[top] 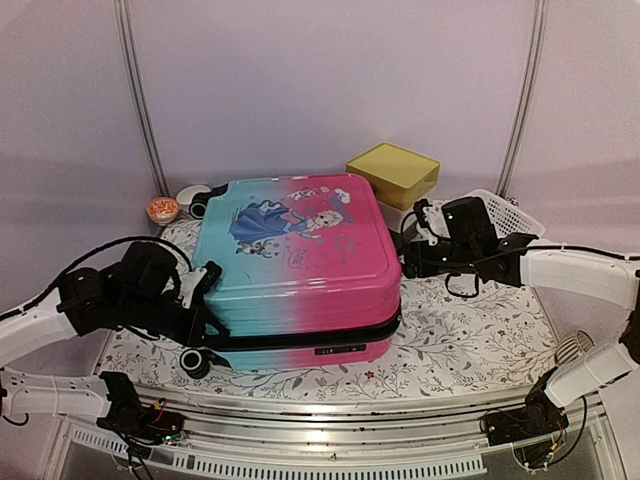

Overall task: Open, take out, and arrange the luggage
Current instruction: Unzip the zipper of the luggage, then adjust the luggage at the center of the board.

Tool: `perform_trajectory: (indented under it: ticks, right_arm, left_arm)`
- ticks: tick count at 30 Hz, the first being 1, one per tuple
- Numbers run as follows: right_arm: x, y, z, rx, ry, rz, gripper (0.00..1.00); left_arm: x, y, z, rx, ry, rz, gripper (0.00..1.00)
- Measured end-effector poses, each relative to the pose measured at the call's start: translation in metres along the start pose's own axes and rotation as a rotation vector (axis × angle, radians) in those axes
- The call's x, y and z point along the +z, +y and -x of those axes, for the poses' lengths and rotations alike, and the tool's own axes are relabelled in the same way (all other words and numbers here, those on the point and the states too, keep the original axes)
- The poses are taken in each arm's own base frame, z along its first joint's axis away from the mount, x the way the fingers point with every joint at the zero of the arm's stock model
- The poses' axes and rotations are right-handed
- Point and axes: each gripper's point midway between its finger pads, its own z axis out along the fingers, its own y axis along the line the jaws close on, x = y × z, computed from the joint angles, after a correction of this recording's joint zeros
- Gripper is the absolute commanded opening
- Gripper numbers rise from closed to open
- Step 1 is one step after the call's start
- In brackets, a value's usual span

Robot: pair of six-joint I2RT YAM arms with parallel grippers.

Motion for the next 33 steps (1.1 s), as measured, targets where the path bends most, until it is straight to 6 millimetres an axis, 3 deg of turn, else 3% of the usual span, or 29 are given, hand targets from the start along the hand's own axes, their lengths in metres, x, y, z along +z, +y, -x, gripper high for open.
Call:
perform_trajectory:
  ticks: [8,16,19,22,27,30,33]
  right_arm:
    - [0.001,0.052,-0.018,-0.144,0.026,0.123,0.71]
    - [0.000,0.142,-0.046,-0.301,0.066,0.376,0.71]
    - [-0.006,0.163,-0.049,-0.321,0.058,0.445,0.71]
    - [-0.009,0.168,-0.055,-0.323,0.054,0.480,0.71]
    - [-0.013,0.162,-0.091,-0.302,0.106,0.520,0.70]
    - [-0.013,0.158,-0.117,-0.265,0.141,0.551,0.69]
    - [-0.013,0.157,-0.127,-0.226,0.146,0.582,0.67]
  left_arm:
    - [-0.013,0.066,0.037,-0.234,-0.097,0.111,0.07]
    - [-0.016,0.122,0.079,-0.403,-0.245,0.149,0.08]
    - [-0.013,0.132,0.092,-0.424,-0.281,0.147,0.11]
    - [-0.012,0.135,0.097,-0.425,-0.301,0.151,0.15]
    - [-0.017,0.136,0.098,-0.417,-0.329,0.162,0.18]
    - [-0.030,0.130,0.106,-0.384,-0.395,0.154,0.20]
    - [-0.044,0.121,0.114,-0.346,-0.469,0.133,0.22]
